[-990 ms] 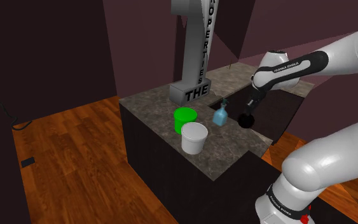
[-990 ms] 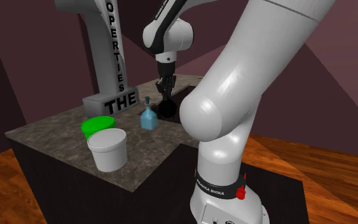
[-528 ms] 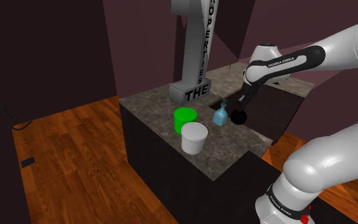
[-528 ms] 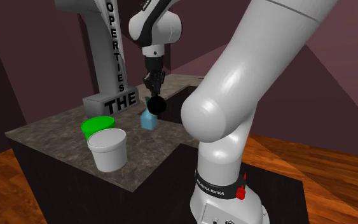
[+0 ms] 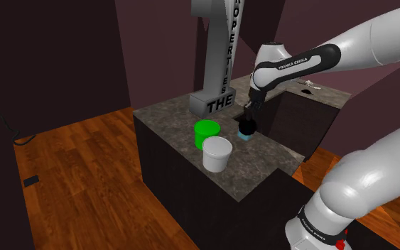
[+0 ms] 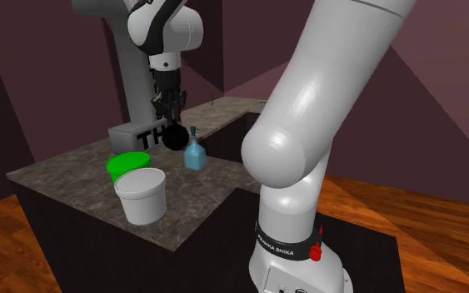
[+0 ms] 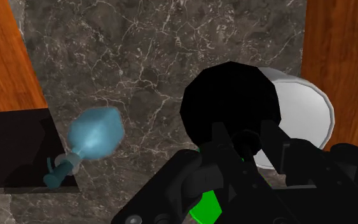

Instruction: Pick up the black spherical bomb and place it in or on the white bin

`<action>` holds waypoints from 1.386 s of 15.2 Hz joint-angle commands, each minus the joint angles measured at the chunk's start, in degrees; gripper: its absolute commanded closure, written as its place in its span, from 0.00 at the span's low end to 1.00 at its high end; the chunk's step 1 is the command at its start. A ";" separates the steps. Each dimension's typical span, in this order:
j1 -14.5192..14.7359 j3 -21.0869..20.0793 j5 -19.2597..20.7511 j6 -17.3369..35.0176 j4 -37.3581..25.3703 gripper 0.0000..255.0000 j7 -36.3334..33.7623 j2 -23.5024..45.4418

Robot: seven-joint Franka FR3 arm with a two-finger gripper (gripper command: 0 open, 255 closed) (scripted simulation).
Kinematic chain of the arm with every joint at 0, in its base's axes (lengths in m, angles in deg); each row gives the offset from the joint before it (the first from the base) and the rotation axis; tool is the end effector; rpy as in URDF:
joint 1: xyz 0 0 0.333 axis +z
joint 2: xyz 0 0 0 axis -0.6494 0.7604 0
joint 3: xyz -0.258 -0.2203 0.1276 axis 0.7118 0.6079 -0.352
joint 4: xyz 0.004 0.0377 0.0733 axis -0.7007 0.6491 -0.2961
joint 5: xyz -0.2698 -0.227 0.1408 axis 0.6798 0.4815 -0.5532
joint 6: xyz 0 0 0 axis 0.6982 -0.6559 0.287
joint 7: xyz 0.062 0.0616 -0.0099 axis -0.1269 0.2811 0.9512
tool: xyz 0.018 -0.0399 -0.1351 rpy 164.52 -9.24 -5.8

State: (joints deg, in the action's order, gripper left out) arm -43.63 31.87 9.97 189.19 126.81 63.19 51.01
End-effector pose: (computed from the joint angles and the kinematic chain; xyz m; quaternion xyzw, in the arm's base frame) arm 0.4028 -0.1341 0.4387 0.9982 0.0033 0.0355 0.0486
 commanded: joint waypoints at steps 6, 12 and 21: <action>4.35 -5.41 -2.70 -2.22 -9.14 1.00 -7.65 7.82; 6.00 -7.43 -3.35 -1.51 -12.92 1.00 -10.98 12.67; 5.87 -7.27 -3.08 5.46 -9.34 1.00 -11.57 16.08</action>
State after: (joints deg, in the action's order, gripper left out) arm -37.72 24.55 6.87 193.88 117.17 51.63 66.69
